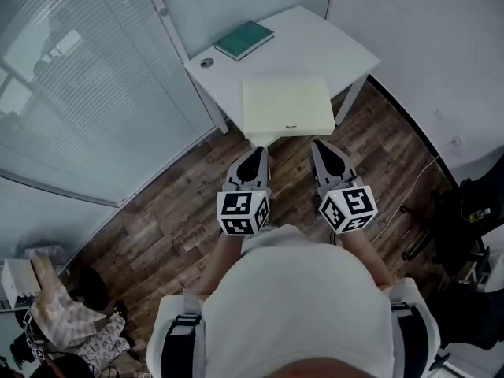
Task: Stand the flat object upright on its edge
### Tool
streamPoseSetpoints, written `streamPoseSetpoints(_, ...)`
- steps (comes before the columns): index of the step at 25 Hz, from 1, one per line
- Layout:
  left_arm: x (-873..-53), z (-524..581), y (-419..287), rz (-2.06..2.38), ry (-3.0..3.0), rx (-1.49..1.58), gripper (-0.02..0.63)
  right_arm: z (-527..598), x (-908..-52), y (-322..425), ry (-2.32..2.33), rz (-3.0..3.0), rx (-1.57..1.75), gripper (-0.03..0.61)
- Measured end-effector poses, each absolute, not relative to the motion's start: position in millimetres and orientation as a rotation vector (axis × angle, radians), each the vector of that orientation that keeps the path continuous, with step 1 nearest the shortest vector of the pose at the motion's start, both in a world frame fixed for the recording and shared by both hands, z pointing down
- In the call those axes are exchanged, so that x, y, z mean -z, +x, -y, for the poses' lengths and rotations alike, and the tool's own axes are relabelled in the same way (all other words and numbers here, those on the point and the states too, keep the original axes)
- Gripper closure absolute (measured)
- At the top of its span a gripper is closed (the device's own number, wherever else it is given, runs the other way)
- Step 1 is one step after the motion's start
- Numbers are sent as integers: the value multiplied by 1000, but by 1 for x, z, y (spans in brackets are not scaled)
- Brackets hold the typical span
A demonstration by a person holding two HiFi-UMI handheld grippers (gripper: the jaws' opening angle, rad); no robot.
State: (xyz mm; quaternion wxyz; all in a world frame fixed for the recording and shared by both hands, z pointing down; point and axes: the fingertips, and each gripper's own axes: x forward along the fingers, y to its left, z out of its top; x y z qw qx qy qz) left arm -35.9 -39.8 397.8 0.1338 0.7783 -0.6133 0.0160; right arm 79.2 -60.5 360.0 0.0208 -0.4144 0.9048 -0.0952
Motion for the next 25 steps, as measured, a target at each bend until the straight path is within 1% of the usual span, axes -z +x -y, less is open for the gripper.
streamPoseSetpoints(10,-397,107,-64,1701,2306,-59,597,120,-359,50,-1361,-2769,297,558)
streamPoseSetpoints(25,-427,171,-91,1562,2343,-114,597,181,-386,37,-1520,-2635,412,558)
